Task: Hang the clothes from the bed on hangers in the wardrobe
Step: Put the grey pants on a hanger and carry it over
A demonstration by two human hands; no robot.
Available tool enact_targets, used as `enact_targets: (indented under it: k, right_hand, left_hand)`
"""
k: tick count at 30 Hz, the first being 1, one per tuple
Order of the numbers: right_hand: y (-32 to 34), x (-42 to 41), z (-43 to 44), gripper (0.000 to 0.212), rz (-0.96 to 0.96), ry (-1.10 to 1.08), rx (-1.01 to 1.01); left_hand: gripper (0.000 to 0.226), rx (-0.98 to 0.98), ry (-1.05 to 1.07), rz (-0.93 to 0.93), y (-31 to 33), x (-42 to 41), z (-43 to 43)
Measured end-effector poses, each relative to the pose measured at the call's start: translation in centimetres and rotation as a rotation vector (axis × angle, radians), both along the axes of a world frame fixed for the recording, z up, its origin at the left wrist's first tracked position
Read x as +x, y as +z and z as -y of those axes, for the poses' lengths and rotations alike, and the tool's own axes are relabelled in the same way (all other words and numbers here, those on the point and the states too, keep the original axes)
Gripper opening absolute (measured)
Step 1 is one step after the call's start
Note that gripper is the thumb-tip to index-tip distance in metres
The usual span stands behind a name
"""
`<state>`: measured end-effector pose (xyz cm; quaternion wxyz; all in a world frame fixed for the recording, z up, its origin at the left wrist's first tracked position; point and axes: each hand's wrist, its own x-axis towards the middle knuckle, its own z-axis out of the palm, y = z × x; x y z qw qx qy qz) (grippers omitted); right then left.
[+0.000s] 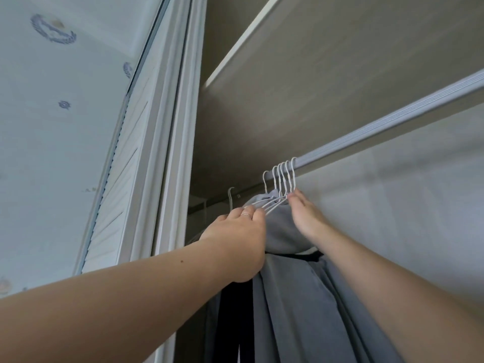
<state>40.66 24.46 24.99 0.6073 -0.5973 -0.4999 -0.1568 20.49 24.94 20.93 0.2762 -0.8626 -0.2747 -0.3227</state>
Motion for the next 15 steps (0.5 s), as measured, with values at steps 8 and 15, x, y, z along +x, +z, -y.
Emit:
enact_targets:
  k: [8,15]
  right_hand:
    - [-0.7,0.5,-1.0,0.055,0.025,-0.007,-0.012]
    - [-0.9,0.3,3.2,0.047,-0.016,0.117,-0.044]
  left_hand:
    - [0.079,0.031,0.102,-0.003,-0.9,0.4,0.1]
    - [0.075,0.114,0.131,-0.040,-2.0,-0.7,1.1]
